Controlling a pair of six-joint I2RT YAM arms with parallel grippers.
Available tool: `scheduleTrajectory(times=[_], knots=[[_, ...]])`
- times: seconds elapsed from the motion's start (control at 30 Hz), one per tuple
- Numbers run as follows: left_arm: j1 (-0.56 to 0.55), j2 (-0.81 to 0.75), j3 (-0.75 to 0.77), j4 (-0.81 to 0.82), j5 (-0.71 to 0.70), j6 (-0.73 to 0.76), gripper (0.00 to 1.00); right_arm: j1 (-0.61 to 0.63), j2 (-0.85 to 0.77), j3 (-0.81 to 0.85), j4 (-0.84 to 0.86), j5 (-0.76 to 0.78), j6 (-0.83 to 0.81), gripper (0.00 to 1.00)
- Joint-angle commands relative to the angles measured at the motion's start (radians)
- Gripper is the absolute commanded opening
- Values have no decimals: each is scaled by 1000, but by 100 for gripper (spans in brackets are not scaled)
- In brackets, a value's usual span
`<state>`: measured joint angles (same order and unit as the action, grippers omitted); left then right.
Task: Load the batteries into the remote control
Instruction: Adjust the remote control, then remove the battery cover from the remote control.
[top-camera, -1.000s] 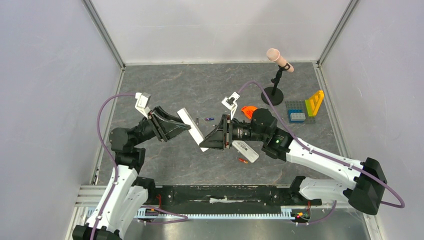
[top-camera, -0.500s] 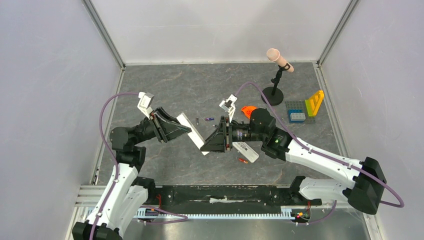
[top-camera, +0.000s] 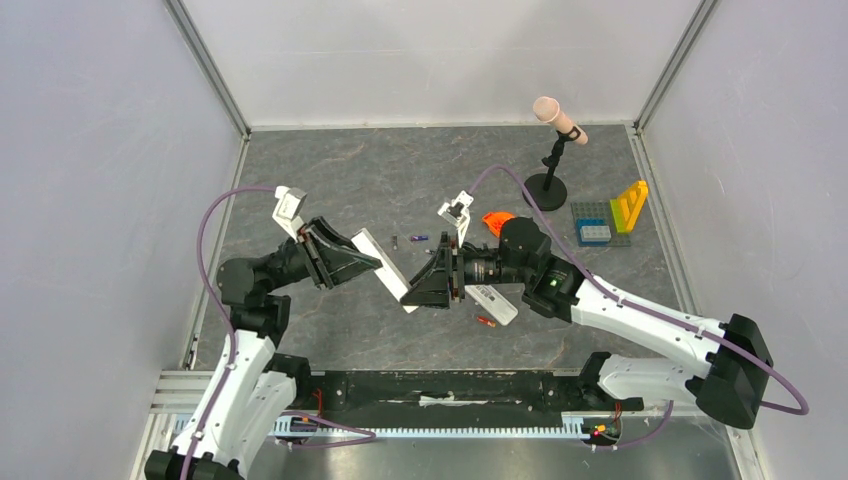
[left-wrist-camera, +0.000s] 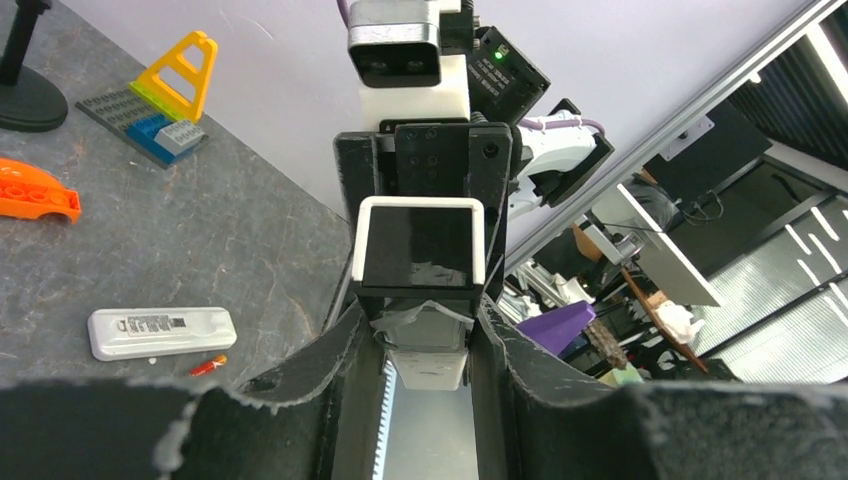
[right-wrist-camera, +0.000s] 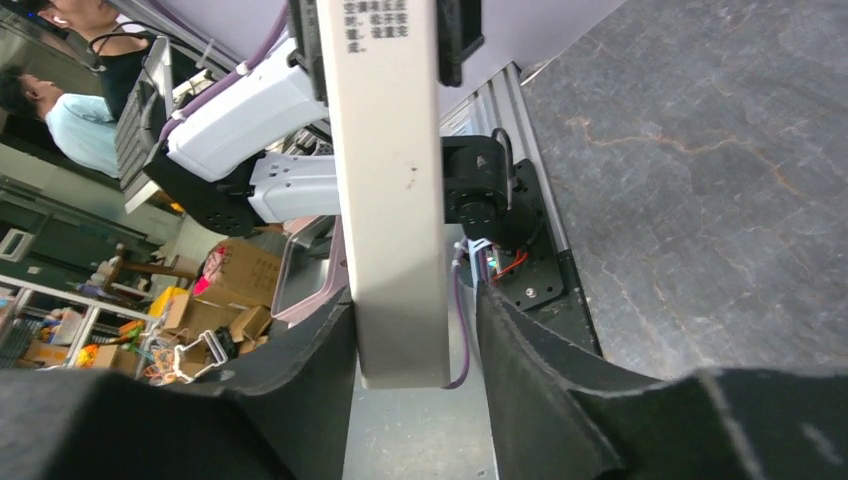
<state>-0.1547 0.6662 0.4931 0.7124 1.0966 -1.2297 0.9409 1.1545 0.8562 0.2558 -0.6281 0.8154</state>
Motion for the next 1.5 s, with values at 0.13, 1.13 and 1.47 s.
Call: scheduleTrajectory(times=[0.13,1.13,1.47], knots=[[-3,-95,15,129,-141,63,2,-4,-55,-74,154,132,57,74],[-3,-207,-121,466,-392,88,2,91,20,-175,750,377,633,98],[-4,-189,-156,643,-364,81,2,121,81,-142,794,359,721,87]])
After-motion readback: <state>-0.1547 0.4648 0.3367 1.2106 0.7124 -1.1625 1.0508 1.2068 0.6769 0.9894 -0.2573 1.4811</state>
